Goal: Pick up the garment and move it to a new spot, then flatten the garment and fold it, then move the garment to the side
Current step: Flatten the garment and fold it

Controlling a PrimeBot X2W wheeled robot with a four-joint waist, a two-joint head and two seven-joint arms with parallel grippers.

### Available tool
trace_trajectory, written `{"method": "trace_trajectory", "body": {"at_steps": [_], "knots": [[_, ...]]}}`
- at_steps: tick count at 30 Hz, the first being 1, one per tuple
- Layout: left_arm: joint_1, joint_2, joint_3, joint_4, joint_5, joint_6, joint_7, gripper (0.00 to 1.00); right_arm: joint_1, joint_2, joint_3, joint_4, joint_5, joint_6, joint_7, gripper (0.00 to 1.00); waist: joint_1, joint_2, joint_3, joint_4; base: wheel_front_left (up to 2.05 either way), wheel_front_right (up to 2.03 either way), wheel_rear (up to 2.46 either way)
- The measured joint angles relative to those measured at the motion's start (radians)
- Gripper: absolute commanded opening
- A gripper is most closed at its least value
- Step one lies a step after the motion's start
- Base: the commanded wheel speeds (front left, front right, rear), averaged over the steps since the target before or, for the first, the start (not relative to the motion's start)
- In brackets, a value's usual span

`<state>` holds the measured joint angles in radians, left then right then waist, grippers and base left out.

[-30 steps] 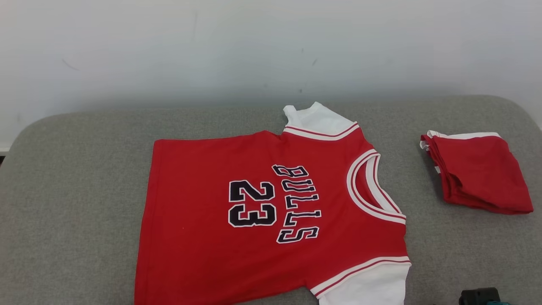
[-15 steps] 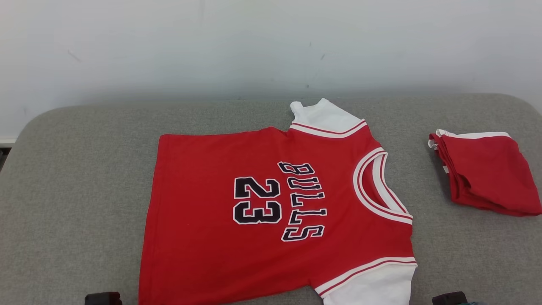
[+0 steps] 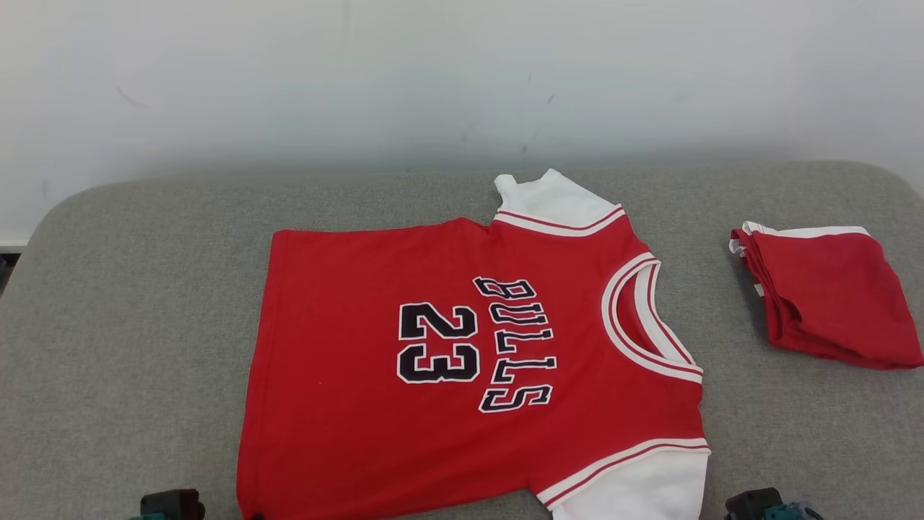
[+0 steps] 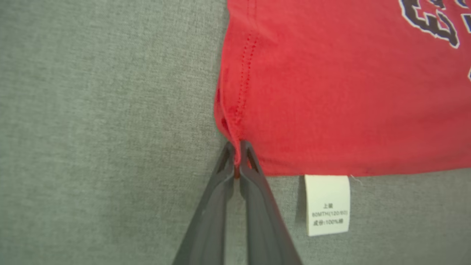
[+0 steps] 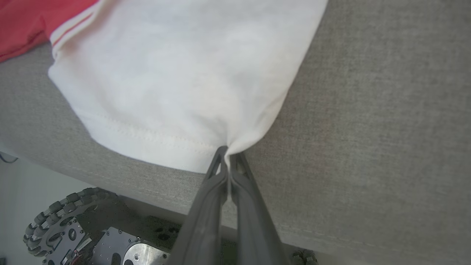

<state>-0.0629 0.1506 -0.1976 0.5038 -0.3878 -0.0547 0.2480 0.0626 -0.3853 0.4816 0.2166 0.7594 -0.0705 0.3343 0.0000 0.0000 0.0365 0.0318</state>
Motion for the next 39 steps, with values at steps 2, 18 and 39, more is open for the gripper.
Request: {"method": "trace_trajectory", "body": {"at_steps": [2, 18, 39], "knots": [[-0.003, -0.003, 0.0, 0.006, 0.0, 0.0, -0.01, 0.0, -0.003, -0.001, -0.001, 0.004, 0.0, 0.001, -0.001, 0.0, 0.0, 0.0, -0.001, -0.002, 0.0, 0.0, 0.0], [0.005, 0.023, 0.001, -0.071, 0.028, -0.007, -0.1, 0.0, 0.005, -0.042, -0.145, -0.129, 0.097, 0.044, -0.1, 0.0, 0.0001, 0.0001, -0.035, -0.005, 0.0, 0.0, 0.0], [-0.07, 0.077, -0.039, -0.098, 0.052, -0.034, -0.01, 0.0, -0.184, -0.113, -0.132, -0.087, 0.132, 0.078, 0.059, 0.0, 0.0001, 0.0001, -0.042, -0.011, 0.0, 0.0, 0.0]]}}
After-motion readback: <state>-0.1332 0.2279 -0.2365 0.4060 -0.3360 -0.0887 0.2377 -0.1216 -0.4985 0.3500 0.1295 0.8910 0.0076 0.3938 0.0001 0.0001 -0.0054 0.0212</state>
